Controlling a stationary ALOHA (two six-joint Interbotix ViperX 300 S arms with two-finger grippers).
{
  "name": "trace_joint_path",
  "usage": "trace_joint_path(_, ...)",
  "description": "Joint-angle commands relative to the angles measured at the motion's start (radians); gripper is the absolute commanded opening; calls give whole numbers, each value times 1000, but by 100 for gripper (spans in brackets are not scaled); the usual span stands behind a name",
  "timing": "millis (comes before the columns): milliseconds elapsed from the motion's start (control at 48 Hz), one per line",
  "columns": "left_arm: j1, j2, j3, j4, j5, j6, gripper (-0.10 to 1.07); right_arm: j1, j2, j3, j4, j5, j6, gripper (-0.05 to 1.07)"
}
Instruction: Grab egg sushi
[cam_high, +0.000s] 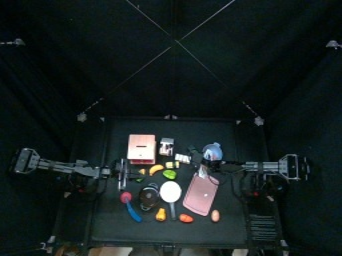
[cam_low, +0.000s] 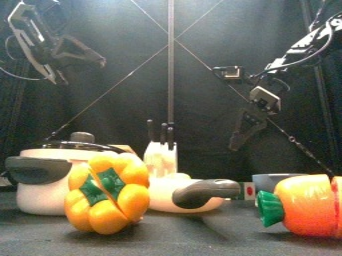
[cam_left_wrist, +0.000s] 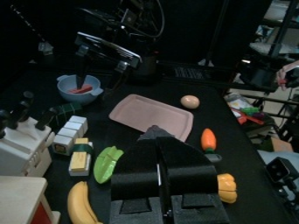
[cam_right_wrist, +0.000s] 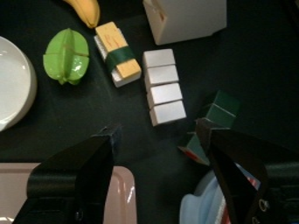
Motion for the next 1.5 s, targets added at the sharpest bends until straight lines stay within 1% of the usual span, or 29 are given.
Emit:
trace_joint_path(0, 3, 0, -21, 2, -9, 2, -4, 0, 28, -44, -14, -55, -5, 98)
trace_joint_path(188, 9, 0, -21, 2, -9, 0, -4, -8, 130, -101, -44, -104, -5, 98)
trace_joint_path(396, 9, 0, -21, 2, -11, 0, -4, -11, 250, -186, -77, -155, -5, 98)
trace_joint_path(562, 9, 0, -20, 2, -9, -2, -4, -11, 322, -225, -91, -181, -5, 98)
trace_joint_path(729, 11, -2, -20, 2, -11, -2, -4, -15, 379, -262, -98, -184, -5, 98)
trace_joint_path(979, 9, -2, -14, 2, -9, -2, -4, -25, 436, -282, -117, -179, -5, 98)
trace_joint_path(1479, 9, 0, -12, 2, -9, -2, -4, -26, 468, -262, -110, -178, -3, 98)
